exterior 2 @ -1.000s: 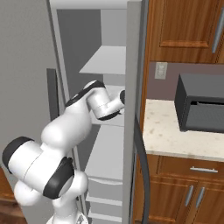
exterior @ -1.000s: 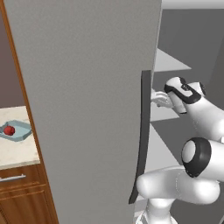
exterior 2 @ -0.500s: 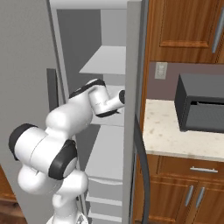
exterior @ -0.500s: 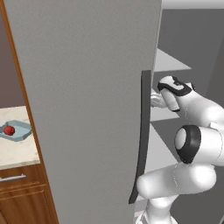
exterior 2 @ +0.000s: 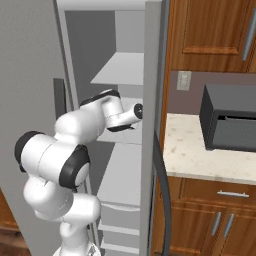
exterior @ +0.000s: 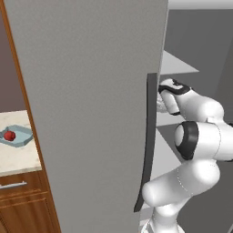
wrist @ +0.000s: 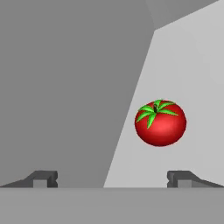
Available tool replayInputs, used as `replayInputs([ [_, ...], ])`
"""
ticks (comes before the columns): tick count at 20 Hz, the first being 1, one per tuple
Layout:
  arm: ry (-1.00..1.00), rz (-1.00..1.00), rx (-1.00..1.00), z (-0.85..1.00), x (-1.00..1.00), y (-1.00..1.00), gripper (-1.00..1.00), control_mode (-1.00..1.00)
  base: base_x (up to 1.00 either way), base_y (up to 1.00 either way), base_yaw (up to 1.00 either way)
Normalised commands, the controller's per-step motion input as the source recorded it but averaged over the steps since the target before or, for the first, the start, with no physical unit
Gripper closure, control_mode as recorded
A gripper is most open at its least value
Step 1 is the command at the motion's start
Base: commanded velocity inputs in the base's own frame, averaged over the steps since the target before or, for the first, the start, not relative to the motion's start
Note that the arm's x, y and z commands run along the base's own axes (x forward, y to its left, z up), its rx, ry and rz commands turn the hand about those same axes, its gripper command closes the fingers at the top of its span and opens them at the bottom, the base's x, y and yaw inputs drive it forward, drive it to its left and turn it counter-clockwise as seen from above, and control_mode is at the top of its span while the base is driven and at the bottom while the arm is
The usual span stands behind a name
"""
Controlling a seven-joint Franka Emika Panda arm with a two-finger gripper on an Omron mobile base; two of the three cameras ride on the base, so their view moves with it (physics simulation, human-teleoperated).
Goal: Take the tomato and bell pepper out of the freezer and place them in the tupperware container on the counter. Then put the tupperware containing the vegetables back in the freezer.
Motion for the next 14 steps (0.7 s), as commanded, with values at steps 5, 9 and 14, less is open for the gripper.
replayInputs([
  [5, 0.0, 0.0, 0.0, -0.1, 0.27, 0.04, -1.0, -1.0, 0.0, 0.0, 0.0],
  [9, 0.0, 0.0, 0.0, -0.09, 0.27, 0.0, -1.0, -1.0, 0.0, 0.0, 0.0],
  [14, 0.0, 0.0, 0.0, -0.11, 0.19, 0.0, -1.0, -1.0, 0.0, 0.0, 0.0],
])
